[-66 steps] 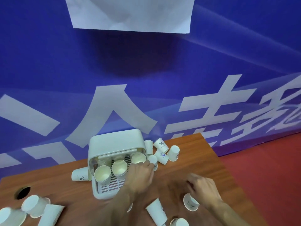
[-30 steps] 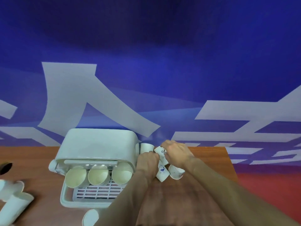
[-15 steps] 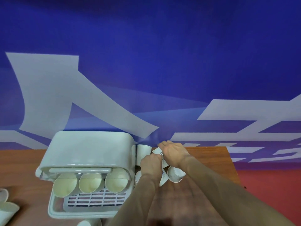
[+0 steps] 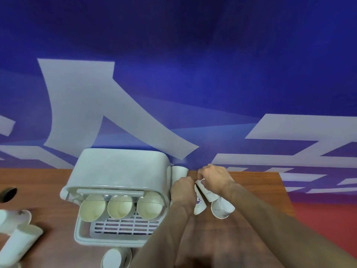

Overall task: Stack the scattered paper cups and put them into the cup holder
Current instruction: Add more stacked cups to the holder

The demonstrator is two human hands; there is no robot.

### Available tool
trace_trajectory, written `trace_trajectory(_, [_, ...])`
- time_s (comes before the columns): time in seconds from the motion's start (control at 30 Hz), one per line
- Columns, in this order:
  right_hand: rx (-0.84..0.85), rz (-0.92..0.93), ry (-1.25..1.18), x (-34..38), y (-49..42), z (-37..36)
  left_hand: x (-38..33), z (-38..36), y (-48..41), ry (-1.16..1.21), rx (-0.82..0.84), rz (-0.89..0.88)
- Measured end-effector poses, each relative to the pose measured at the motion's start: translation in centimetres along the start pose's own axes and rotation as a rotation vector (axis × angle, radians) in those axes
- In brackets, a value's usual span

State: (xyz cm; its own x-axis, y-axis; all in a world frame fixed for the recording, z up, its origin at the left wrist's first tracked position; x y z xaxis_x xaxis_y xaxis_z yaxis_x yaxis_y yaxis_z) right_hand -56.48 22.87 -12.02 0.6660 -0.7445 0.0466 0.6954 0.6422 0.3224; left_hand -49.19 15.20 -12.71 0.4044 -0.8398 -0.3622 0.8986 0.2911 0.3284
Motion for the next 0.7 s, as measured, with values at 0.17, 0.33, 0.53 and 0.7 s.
trace_trajectory(0.17, [-0.016, 0.003, 0.008, 0.1, 1.4, 0.2, -0.1, 0.2, 0.8, 0.021, 0.002, 0.018])
trace_trajectory(0.33, [-0.027, 0.009, 0.150, 0.2, 3.3, 0.8, -1.5, 0.9, 1.9, -0.030, -0.009, -0.047])
trace_trajectory(0.53, [-0.139, -0.044, 0.111, -0.3, 7.0, 3.9, -3.9, 3.1, 4.9, -0.196, -0.124, -0.266])
trace_trajectory(0.7, [-0.305, -0.132, 0.072, 0.2, 11.5, 8.5, -5.5, 6.7, 9.4, -0.324, -0.209, -0.409])
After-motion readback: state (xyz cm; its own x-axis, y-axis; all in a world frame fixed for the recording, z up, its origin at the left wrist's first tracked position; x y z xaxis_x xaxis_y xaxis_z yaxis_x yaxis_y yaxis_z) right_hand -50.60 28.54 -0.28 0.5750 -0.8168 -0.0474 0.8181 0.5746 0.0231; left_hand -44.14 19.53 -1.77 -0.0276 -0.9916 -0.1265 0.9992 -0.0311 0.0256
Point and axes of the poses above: each hand's wrist, its own y-axis away from the middle knuckle, its own z-axis out of the back of the hand, x = y × z, the point moved 10 cm from there along -y, towards the middle knuckle
